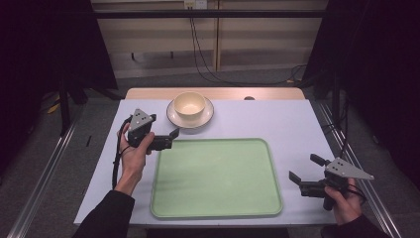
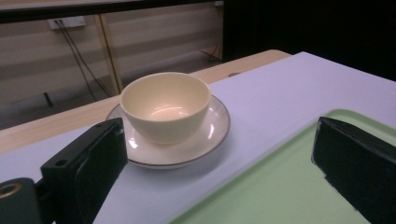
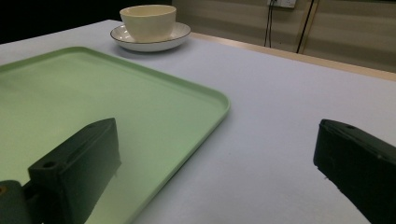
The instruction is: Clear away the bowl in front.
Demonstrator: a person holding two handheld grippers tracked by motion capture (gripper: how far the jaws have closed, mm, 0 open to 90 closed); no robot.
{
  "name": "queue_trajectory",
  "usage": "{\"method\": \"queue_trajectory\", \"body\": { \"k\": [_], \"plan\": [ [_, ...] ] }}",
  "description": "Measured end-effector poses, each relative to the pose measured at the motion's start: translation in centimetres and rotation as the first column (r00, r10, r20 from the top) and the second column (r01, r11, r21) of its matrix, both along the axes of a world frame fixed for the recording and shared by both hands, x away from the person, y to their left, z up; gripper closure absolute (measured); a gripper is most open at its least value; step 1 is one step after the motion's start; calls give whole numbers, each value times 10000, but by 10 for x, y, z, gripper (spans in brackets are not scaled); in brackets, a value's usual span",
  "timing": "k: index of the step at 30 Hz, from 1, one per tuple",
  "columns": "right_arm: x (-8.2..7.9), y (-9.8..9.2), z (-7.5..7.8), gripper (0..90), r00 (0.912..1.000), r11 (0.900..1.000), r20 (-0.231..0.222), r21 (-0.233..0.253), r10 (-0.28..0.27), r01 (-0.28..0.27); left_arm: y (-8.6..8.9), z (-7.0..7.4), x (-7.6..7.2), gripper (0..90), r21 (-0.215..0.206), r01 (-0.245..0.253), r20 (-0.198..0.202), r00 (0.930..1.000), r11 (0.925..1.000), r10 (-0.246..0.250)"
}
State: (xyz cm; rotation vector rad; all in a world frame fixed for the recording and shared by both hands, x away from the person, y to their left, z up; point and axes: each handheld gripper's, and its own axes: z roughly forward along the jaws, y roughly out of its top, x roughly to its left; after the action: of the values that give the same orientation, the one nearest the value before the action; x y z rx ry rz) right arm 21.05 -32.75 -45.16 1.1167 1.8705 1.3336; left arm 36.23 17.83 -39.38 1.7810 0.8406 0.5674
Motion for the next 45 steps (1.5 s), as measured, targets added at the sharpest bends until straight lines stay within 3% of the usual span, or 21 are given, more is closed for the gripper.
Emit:
{"method": "queue_trajectory", "body": {
  "k": [2, 5, 8, 10, 12, 16, 21, 23, 27, 30, 35, 37, 38, 43, 45],
  "plan": [
    [0, 1, 0, 3, 10000, 10000, -36, 12, 75, -75, -1, -3, 8, 37, 7, -33, -318, 9995, 10000, 33],
    [0, 0, 0, 3, 10000, 9999, -19, 42, 97, -97, -1, -3, 13, 50, 301, -20, -309, 9995, 9995, 30],
    [0, 0, 0, 3, 9999, 9999, 41, 38, 120, -120, -2, -4, 22, 46, 321, -51, -344, 9994, 9995, 62],
    [0, 0, 0, 3, 9999, 9999, 3, 69, 122, -122, -3, -7, 27, 47, 305, -221, -646, 9976, 9993, 240],
    [0, 0, 0, 3, 10000, 10000, 14, -1, 83, -83, -3, -9, 33, 54, 683, -251, -626, 9976, 9973, 294],
    [0, 0, 0, 3, 9999, 9999, 20, 27, 139, -139, -2, -12, 44, 56, 655, -446, -817, 9954, 9969, 499],
    [1, 0, 0, 4, 9998, 9998, 79, -50, 204, -203, -3, -15, 60, 80, 553, -463, -1443, 9881, 9974, 539],
    [0, 0, 0, 4, 9998, 9998, 39, -42, 217, -217, -4, -15, 67, 78, 795, -439, -1495, 9872, 9959, 555],
    [0, 0, 0, 4, 9997, 9997, 9, -61, 228, -228, -9, -17, 80, 108, 704, -550, -1727, 9827, 9960, 665],
    [0, 1, -1, 4, 9997, 9997, -57, -95, 220, -220, -13, -19, 88, 132, 1113, -540, -1819, 9805, 9923, 737],
    [0, 1, -1, 4, 9996, 9995, -1, -140, 272, -272, -15, -17, 100, 159, 1070, -699, -2017, 9752, 9918, 905],
    [1, 1, -2, 4, 9994, 9993, -48, -155, 337, -337, -17, -15, 105, 184, 1231, -452, -2139, 9743, 9914, 710],
    [1, 1, -2, 4, 9994, 9993, -48, -165, 333, -334, -19, -16, 109, 191, 1069, -586, -2257, 9708, 9925, 816],
    [0, 1, -2, 5, 9995, 9994, -21, -173, 311, -312, -26, -17, 120, 202, 1247, -615, -2406, 9664, 9903, 903],
    [0, 1, -1, 5, 9993, 9992, 29, -148, 368, -367, -28, -18, 125, 219, 1063, -729, -2419, 9655, 9917, 969]
  ]
}}
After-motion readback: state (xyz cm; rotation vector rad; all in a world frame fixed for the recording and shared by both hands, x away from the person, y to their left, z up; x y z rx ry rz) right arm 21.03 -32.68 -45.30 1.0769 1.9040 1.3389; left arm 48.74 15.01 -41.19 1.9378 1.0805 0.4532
